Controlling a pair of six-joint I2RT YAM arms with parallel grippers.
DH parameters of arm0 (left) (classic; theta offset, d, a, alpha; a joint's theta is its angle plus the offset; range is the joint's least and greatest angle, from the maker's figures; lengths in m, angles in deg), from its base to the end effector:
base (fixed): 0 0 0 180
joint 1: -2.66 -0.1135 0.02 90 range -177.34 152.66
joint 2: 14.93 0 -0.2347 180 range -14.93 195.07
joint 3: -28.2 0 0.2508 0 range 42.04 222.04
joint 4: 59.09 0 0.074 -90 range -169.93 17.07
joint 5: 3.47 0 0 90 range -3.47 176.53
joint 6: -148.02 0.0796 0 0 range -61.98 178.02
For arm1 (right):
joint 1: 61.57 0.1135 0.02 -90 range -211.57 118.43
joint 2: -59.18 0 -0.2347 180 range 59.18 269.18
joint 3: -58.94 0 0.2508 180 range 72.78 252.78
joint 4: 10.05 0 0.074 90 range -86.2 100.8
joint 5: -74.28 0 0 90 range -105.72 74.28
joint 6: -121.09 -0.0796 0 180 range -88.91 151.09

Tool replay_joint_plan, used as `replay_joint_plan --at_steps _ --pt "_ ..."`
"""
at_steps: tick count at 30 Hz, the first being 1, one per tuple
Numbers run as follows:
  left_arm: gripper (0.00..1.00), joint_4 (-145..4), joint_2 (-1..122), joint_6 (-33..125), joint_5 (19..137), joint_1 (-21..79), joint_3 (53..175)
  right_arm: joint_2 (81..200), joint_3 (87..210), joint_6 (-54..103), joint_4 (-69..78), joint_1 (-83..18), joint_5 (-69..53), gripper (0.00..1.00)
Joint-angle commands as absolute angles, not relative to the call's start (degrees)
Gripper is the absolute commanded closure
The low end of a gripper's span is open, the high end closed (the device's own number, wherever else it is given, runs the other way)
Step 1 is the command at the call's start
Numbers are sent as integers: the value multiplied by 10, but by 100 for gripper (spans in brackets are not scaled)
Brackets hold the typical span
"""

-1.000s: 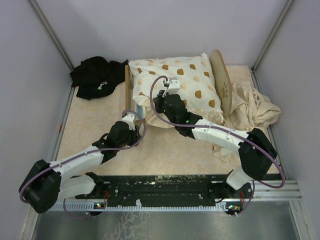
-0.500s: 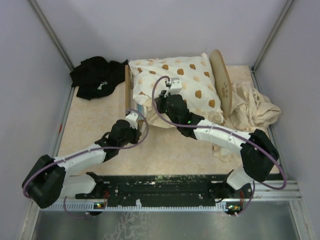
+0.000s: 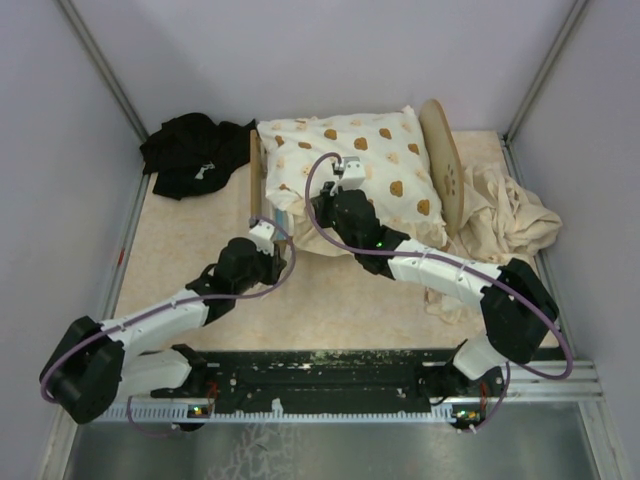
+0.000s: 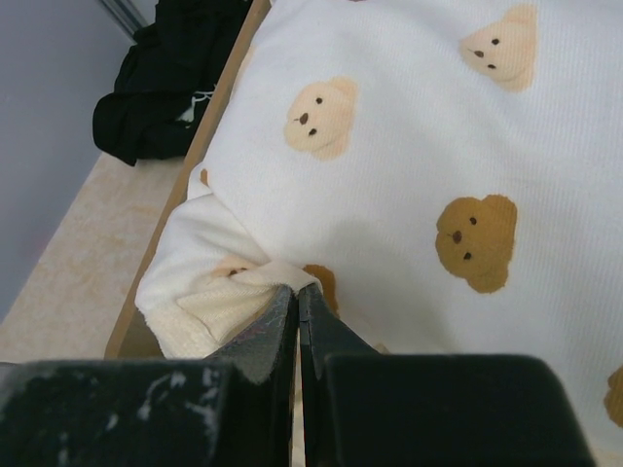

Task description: Set up the pet bed

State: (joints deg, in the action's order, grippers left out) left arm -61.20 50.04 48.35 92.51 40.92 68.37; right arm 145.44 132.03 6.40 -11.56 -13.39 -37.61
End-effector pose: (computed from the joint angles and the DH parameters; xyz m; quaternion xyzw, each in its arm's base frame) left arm 0.2289 -0.1699 0.1516 0.1837 0.8315 -0.1716 0.4955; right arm 0.2846 0.2736 0.2607 -0.0375 0.7696 0.2499 0.5863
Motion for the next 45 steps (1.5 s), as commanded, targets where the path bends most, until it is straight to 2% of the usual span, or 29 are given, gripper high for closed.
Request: replay_joint_plan --at_steps 1,6,13,19,22,23,30,36,45 --pt "71 -583 520 502 945 412 693 1429 1327 60 -149 -142 -375 100" --pt "67 -561 555 507 946 412 694 1430 1330 60 -148 -142 -373 100" --pt "67 -529 569 513 940 412 686 1428 1331 60 -147 -142 -374 100" --pt "85 -514 583 511 917 412 684 1429 1331 60 -148 -142 -373 100" --pt "99 -515 581 511 914 412 682 1429 1330 60 -148 -142 -374 100" --pt "100 -517 577 512 913 412 682 1429 1329 60 -147 -142 -374 100" --pt "100 -617 533 477 897 412 718 1429 1323 74 -142 -146 -378 100" --pt "100 -643 450 459 878 412 710 1430 1323 83 -139 -157 -379 100" --pt "100 -690 401 504 895 412 806 1422 1312 86 -132 -169 -381 100"
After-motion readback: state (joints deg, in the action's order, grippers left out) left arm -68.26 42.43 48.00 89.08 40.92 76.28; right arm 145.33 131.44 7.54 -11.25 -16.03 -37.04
